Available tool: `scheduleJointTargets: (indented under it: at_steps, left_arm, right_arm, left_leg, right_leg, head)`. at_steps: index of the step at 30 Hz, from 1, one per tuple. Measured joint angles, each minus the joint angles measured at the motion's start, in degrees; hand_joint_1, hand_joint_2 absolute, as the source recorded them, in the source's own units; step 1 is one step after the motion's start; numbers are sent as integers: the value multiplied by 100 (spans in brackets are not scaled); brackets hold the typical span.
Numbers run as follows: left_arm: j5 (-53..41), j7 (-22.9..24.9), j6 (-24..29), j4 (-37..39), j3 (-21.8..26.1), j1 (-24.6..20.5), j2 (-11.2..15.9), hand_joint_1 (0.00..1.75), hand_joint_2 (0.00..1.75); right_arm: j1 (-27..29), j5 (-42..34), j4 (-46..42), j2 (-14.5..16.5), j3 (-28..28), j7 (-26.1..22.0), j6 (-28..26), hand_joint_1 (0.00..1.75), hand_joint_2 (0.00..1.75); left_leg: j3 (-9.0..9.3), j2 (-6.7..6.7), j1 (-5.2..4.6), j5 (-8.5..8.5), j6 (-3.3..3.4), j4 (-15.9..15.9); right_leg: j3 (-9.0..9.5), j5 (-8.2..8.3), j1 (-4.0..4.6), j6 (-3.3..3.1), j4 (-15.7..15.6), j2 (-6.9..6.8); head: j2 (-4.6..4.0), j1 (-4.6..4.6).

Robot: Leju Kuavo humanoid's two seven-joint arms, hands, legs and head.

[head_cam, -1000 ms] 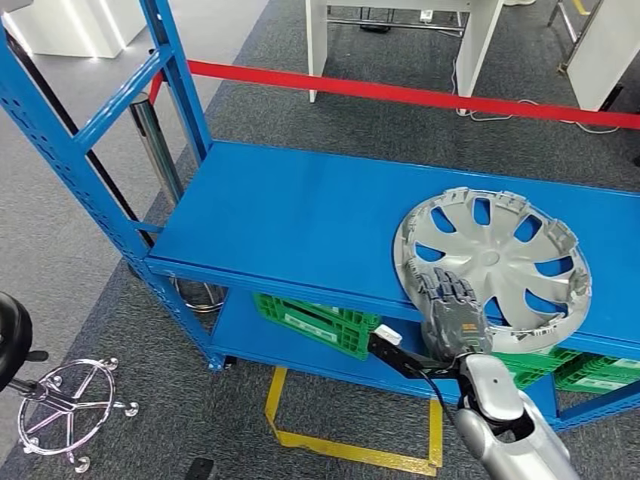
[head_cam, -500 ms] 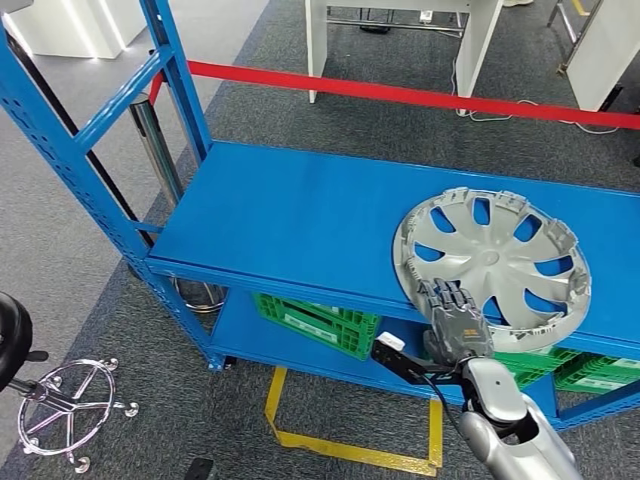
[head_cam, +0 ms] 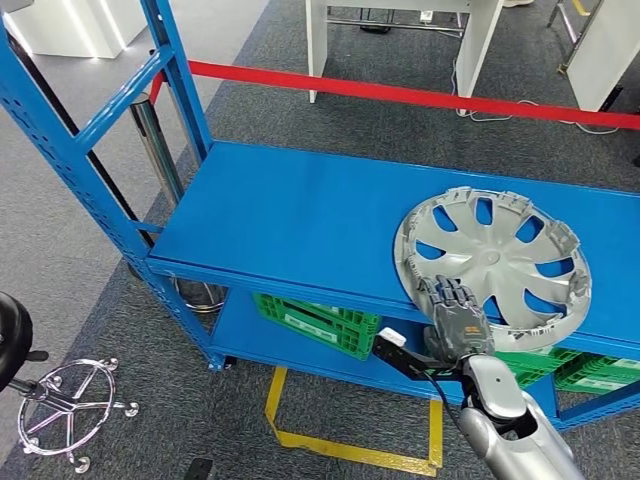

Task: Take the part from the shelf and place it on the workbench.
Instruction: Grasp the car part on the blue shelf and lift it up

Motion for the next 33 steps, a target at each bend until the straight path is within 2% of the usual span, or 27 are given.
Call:
scheduleJointTargets:
  at_steps: [14, 33]
  left_arm:
    - [20, -17, -8, 0, -1, 0, -7, 0, 0]
    - [32, -9, -61, 0, -16, -2, -7, 0, 0]
  right_arm:
    - [81, 271, -23, 48, -68, 109, -344, 0, 175]
    - [38, 407, 74, 63, -87, 126, 79, 0, 175]
  left_leg:
    - [-2, 0, 0, 0, 0, 0]
    - [-1, 0, 0, 0, 0, 0]
  right_leg:
    - [-1, 0, 0, 0, 0, 0]
    - [-1, 0, -1, 0, 0, 0]
  head:
    - [0, 1]
    - [0, 0]
